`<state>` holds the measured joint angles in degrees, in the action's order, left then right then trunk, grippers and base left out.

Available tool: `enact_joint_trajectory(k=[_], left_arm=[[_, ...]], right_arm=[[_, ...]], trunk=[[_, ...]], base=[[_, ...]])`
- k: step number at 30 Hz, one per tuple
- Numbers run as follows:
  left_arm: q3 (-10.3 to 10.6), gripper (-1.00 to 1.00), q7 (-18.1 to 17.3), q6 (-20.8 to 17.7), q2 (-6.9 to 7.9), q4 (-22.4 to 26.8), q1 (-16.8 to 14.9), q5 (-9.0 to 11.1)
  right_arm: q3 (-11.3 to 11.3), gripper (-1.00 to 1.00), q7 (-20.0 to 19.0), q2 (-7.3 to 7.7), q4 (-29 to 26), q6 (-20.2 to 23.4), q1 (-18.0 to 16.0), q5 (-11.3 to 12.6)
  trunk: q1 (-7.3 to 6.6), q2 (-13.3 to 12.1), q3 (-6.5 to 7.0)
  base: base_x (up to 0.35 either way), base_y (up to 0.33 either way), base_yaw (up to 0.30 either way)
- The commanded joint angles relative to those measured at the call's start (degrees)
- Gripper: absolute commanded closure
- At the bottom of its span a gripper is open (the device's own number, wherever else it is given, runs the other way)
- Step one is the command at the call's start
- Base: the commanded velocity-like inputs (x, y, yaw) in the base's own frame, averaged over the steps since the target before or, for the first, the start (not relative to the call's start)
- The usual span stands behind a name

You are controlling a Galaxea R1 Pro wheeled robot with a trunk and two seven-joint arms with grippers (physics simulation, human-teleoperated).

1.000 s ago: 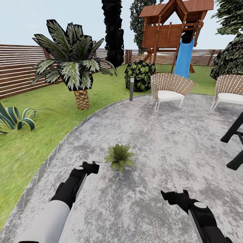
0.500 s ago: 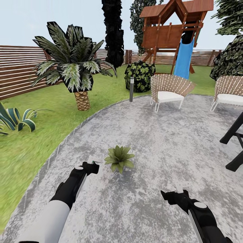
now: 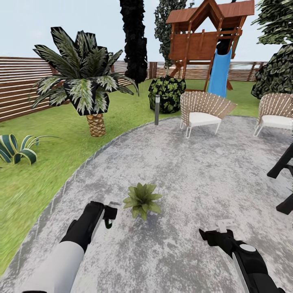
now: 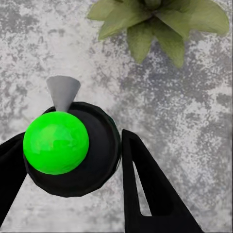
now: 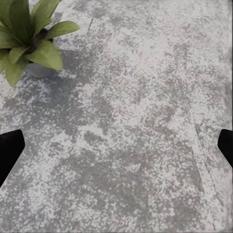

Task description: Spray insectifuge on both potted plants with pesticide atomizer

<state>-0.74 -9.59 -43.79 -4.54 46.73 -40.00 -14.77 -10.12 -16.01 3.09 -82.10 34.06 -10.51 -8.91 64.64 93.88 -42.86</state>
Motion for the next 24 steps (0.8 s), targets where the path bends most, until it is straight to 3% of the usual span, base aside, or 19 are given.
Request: enact_joint_trajectory(k=[1,5,14,18,24], left_arm=[[-0.03,1.0,-0.5,-3.47,-0.01,0.72,-0.06,-0.52],[0.04,1.0,-0.55,-12.0,-0.02,4.26,-0.93,-0.48],[0.07,1.0,-0.6,-14.77,-0.03,3.71,-9.05,-0.52],[0.12,1.0,-0.6,-14.82,0.04,-2.42,-13.4,-0.54],[0.2,1.0,-0.67,-14.83,0.05,-17.79,-20.81,-0.68]], right_arm=[[-0.33,-1.0,-0.51,-0.01,-0.07,0.22,-0.04,-0.58],[-0.71,-1.0,-0.51,-0.01,-0.06,0.22,-0.04,-0.59],[-0.82,-1.0,-0.6,-0.01,-0.07,0.22,-0.03,-0.59],[-0.86,-1.0,-0.6,-0.01,-0.06,0.22,-0.02,-0.59],[-0.87,-1.0,-0.6,-0.01,-0.07,0.22,-0.02,-0.59]], trunk=[[0.01,0.02,0.04],[0.01,0.02,0.37],[0.01,0.02,0.48],[0.01,0.02,0.51],[0.01,0.02,0.88]], base=[[0.127,0.0,-0.1],[0.047,0.0,-0.1],[0.004,0.0,-0.016],[0.064,0.0,-0.01],[0.024,0.0,-0.094]])
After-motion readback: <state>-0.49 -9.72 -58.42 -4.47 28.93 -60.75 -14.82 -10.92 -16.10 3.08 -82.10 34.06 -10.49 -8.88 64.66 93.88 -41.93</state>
